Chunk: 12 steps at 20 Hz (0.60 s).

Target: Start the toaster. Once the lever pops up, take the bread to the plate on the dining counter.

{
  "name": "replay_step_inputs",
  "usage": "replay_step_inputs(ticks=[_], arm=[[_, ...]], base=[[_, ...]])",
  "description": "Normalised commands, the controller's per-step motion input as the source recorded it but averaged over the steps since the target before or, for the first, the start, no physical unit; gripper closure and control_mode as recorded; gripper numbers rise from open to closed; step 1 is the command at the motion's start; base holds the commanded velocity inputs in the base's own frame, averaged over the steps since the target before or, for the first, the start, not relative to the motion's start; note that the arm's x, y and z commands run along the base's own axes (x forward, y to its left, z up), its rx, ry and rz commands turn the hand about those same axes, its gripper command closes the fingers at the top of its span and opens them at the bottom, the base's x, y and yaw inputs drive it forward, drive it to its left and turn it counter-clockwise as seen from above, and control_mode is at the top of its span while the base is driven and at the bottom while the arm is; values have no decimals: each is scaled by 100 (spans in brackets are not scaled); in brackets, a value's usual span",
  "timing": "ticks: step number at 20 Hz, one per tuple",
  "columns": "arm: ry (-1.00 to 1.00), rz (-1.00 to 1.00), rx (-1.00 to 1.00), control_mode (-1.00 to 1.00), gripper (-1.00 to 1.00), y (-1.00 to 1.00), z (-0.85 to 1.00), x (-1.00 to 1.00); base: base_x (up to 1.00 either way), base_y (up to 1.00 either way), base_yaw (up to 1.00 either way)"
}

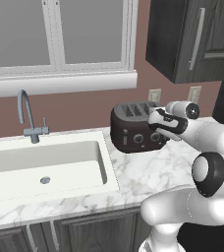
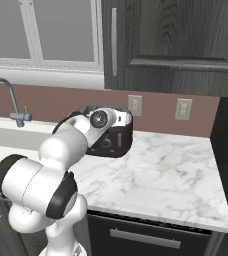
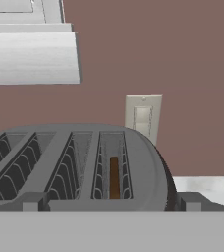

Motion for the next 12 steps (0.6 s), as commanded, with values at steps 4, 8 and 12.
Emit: replay_step_inputs(ticks=[4, 8, 12], arm=[[0, 0, 0, -100, -100, 0, 0, 0], [0, 0, 0, -100, -100, 0, 0, 0], [0, 0, 0, -100, -100, 0, 0, 0]], base=[[0, 0, 0], [0, 0, 0], [0, 0, 0]])
